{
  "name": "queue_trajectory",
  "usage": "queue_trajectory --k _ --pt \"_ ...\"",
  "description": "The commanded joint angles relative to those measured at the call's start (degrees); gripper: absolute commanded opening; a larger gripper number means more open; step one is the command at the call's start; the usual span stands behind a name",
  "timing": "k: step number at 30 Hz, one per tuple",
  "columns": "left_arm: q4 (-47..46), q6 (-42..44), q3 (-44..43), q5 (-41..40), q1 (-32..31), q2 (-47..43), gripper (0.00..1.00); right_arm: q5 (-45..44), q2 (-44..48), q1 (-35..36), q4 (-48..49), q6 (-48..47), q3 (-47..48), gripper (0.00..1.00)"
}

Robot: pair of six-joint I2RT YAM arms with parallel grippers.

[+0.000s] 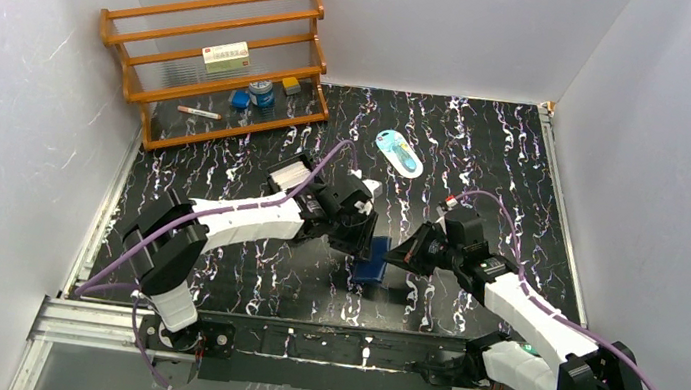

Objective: Put the credit cards into the card holder
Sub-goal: Open the card holder at the center of the board.

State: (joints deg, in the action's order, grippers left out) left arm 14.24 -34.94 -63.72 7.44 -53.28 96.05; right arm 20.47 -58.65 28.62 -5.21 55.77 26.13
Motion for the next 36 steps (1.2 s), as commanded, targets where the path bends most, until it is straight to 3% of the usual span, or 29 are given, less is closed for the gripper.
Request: queue_trajectory --k 1,8,15,17,20,22,29,36 --pt "2.8 2.3 -2.0 -3.6 -0.7 0.3 0.26 1.0 0.3 0.6 1.9 0.9 3.3 0.0" --pt "7.6 3.6 -2.4 -7.8 -0.7 -0.3 0.0 -1.5 0.1 0.6 -1.4 -1.8 4.5 0.0" --pt "8.8 2.8 -1.5 -7.4 -0.8 -4.3 0.0 -1.8 -2.3 0.6 -0.8 -4.4 3.4 0.0" --pt "8.3 2.1 -0.9 -5.6 -0.7 -5.8 0.0 -4.5 -3.5 0.6 -2.6 -5.9 3.7 0.09" --pt "5.9 0.6 0.6 -1.6 -0.8 -8.6 0.0 -7.7 -5.7 0.6 -7.8 -7.6 6.1 0.33" --pt "3.3 -1.1 2.1 0.8 -0.7 -10.8 0.0 -9.4 -6.8 0.6 -12.3 -9.4 9.0 0.43" --pt "-2.6 -4.0 5.0 3.9 -0.7 -14.0 0.0 -8.1 -5.2 0.8 -15.2 -11.0 13.3 0.61" --pt "-2.7 -4.2 6.6 2.3 -0.6 -12.9 0.0 -4.9 -6.9 2.2 -11.4 -9.7 11.8 0.59"
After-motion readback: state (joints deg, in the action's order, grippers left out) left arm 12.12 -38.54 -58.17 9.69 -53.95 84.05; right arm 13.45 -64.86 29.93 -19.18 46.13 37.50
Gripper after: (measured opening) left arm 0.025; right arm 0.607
